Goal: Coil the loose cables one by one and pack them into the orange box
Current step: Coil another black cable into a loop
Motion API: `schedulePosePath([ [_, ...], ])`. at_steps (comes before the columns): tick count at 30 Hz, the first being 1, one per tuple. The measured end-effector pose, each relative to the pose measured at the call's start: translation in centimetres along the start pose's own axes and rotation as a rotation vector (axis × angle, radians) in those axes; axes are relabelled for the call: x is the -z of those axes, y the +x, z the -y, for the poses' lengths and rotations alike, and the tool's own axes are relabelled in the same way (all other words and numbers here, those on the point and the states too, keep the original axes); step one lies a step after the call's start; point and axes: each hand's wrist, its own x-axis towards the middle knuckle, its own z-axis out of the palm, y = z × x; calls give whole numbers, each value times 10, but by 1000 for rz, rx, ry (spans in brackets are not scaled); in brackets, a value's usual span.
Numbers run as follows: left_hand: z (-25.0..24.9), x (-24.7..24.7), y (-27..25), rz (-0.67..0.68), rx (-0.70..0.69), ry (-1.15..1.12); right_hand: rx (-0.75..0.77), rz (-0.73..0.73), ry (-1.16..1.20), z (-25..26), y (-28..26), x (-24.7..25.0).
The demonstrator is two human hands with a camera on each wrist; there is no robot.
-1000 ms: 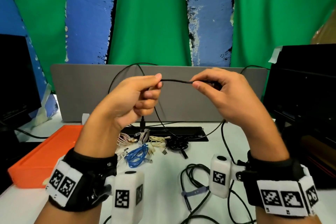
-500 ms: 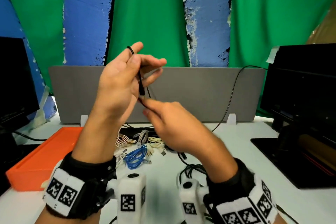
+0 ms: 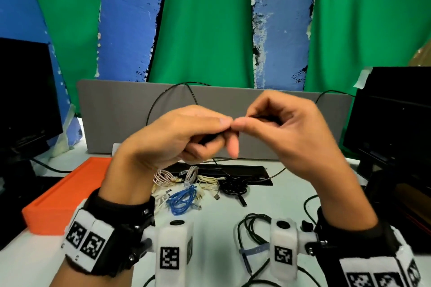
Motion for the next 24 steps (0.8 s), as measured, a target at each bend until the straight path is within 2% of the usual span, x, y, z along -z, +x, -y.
schedulePosePath([
  [3, 0, -9, 5, -36, -174, -259, 43, -123, 48, -2, 3, 3],
  [6, -5, -21, 19, -159, -330, -563, 8, -111, 39, -9, 5, -3],
  [10, -6, -26, 32, -304, -493, -968, -109, 49, -117, -20, 5, -10],
  [13, -2, -6, 28, -450, -615, -1050, -176, 253, -375, -28, 4, -13],
  [15, -1, 5, 25, -568, -603, -927, -182, 319, -379, -27, 3, -18],
  [16, 1, 9, 25, -659, -551, -773, -165, 333, -375, -24, 2, -20],
  [19, 8, 5, 28, -856, -417, -97, -121, 415, -437, -13, -1, -25],
  [21, 10, -4, 29, -855, -362, 321, -99, 446, -449, -7, -3, -21],
  [24, 13, -11, 29, -717, -246, 771, -91, 380, -333, -1, -2, -11],
])
